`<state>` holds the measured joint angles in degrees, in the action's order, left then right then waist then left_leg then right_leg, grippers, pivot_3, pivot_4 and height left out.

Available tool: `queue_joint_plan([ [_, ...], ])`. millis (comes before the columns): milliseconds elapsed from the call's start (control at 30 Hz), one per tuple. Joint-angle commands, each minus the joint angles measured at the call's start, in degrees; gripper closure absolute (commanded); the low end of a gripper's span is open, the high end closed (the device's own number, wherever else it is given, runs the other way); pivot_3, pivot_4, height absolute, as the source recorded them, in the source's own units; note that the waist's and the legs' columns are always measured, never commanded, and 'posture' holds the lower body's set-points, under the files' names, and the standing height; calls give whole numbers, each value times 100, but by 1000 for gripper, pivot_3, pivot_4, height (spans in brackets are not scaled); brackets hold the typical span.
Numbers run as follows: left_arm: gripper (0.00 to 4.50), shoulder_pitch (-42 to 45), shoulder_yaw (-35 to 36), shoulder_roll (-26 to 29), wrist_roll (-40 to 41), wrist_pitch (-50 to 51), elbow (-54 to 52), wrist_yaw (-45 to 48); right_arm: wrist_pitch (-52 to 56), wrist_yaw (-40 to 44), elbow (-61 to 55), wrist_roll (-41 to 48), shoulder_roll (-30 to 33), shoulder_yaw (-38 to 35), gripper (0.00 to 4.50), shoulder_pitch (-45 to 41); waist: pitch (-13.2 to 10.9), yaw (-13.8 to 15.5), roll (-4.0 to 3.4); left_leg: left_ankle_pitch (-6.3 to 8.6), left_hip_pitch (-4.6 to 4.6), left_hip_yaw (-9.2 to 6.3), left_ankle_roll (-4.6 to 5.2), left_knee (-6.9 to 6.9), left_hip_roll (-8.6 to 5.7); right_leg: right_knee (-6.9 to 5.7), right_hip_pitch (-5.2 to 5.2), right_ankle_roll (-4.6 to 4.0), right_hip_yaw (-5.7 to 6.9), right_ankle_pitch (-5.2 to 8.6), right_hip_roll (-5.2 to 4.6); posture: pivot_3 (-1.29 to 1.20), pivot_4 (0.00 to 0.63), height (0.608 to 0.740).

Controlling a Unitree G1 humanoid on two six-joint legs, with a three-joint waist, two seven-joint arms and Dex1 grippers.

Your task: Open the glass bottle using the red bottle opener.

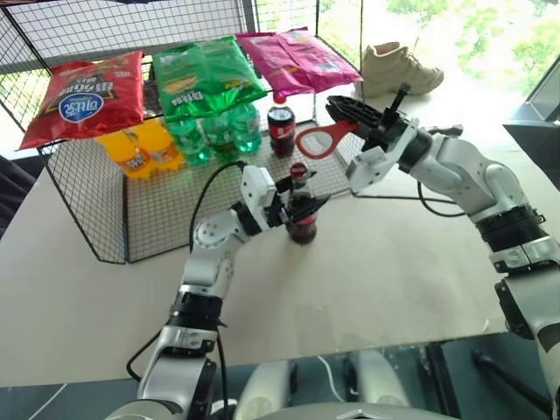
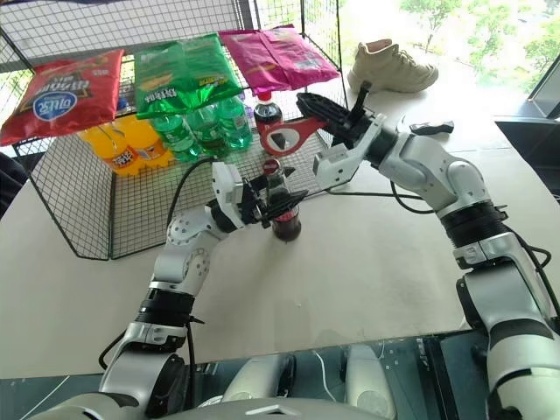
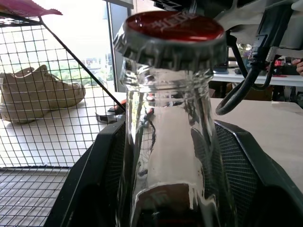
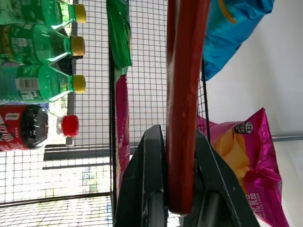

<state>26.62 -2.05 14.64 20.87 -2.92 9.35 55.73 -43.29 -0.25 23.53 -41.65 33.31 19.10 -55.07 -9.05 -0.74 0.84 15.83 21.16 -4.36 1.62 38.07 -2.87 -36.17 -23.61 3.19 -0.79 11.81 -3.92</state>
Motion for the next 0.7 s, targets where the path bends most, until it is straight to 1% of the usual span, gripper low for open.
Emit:
queue_joint_plan([
  [33,2249,-133,-46,37,-12,97,-28,-36,123,11,-66,190,-14,-201,4500,-41,0,-1,0,0,0,0,0,0,0,0,0,0,0,0,0,0,150,740],
  [367,2249,-191,-64,67,80,201,-115,-33,518,392,-108,704,-167,-256,4500,587,-1,-9,-1,0,2,1,1,-8,1,10,-1,0,-2,0,0,0,150,740],
  [433,1218,-220,-68,93,169,332,-185,20,585,422,-145,753,-181,-268,4500,650,-1,-11,-2,0,1,1,0,-11,2,12,-1,0,-1,0,0,0,150,740],
  [500,549,-236,-69,104,196,394,-238,32,641,447,-177,802,-194,-276,4500,694,-5,-18,-3,0,3,2,0,-16,3,16,-5,0,-2,0,1,0,150,740],
  [533,50,-239,-62,95,180,390,-251,14,662,454,-190,819,-197,-278,4500,710,-6,-17,-3,0,6,2,0,-18,3,17,-9,0,-2,0,2,0,150,740],
  [700,50,-238,-31,79,133,307,-250,-26,754,474,-220,871,-224,-303,4500,755,-7,-13,-3,0,18,1,-1,-29,4,29,-18,0,0,0,1,0,150,740],
])
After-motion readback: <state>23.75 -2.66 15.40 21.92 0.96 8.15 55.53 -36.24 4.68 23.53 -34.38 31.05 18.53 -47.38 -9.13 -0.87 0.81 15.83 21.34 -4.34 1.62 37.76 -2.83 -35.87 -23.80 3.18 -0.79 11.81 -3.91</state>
